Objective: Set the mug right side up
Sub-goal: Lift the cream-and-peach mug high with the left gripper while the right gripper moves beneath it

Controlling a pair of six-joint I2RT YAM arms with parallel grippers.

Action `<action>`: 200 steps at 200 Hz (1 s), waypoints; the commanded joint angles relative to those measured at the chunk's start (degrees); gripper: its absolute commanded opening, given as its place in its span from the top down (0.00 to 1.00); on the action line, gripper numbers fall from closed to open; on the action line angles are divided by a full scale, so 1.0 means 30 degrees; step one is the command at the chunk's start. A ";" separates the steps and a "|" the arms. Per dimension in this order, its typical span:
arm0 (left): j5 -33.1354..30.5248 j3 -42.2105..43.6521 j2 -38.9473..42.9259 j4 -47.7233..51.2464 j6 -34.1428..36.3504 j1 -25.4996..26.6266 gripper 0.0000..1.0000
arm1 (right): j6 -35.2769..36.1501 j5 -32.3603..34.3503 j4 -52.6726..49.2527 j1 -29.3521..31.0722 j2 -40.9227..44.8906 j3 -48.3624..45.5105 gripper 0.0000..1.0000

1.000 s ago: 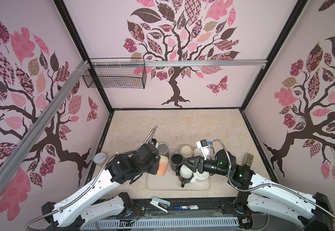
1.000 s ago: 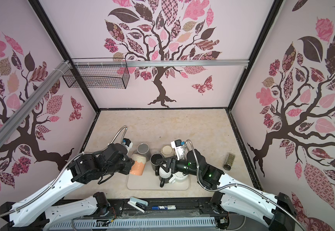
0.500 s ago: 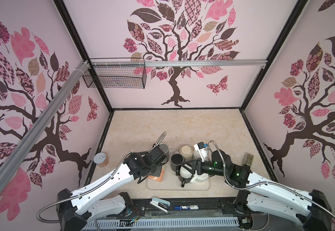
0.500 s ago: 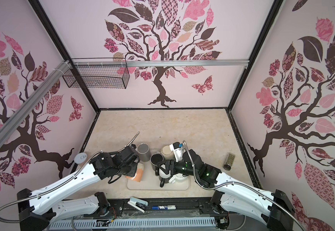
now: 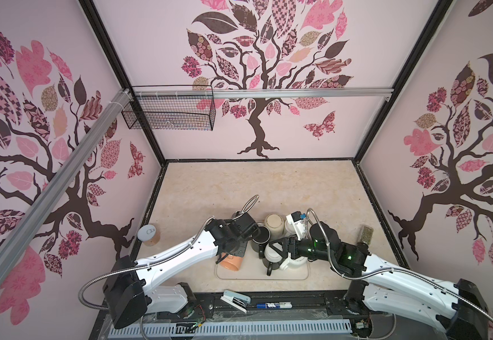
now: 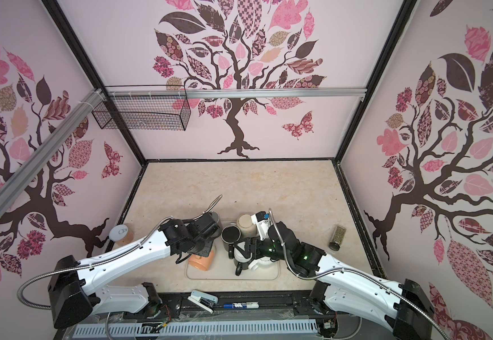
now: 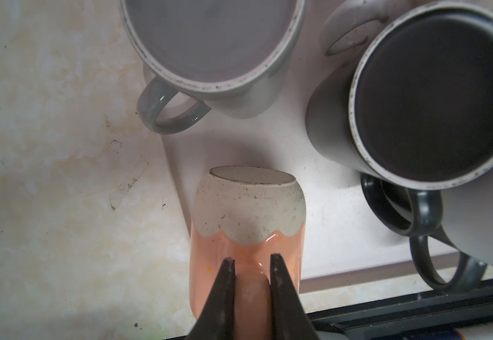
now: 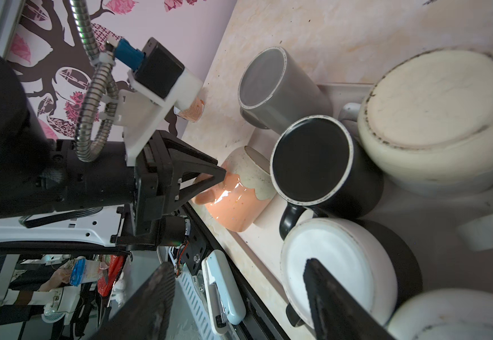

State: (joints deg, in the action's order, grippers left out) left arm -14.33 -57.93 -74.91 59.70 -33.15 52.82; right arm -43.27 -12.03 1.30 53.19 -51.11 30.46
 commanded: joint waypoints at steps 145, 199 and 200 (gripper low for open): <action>0.0557 -0.1094 -0.2289 0.3444 0.0428 -0.0006 0.83 | 0.0594 0.1201 -0.0287 0.0098 0.1570 -0.0825 0.26; 0.0531 -0.1207 -0.2384 0.3758 0.0326 -0.0028 0.95 | 0.0565 0.1345 -0.0283 0.0098 0.1983 -0.1012 0.26; 0.0544 -0.1202 -0.2388 0.3750 0.0341 -0.0028 0.96 | 0.0565 0.1345 -0.0285 0.0105 0.1981 -0.1027 0.26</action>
State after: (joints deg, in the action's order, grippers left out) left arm -13.87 -60.86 -80.86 67.53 -32.49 52.82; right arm -42.19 -8.75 1.02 53.19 -45.93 27.53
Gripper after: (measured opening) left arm 0.188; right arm 0.744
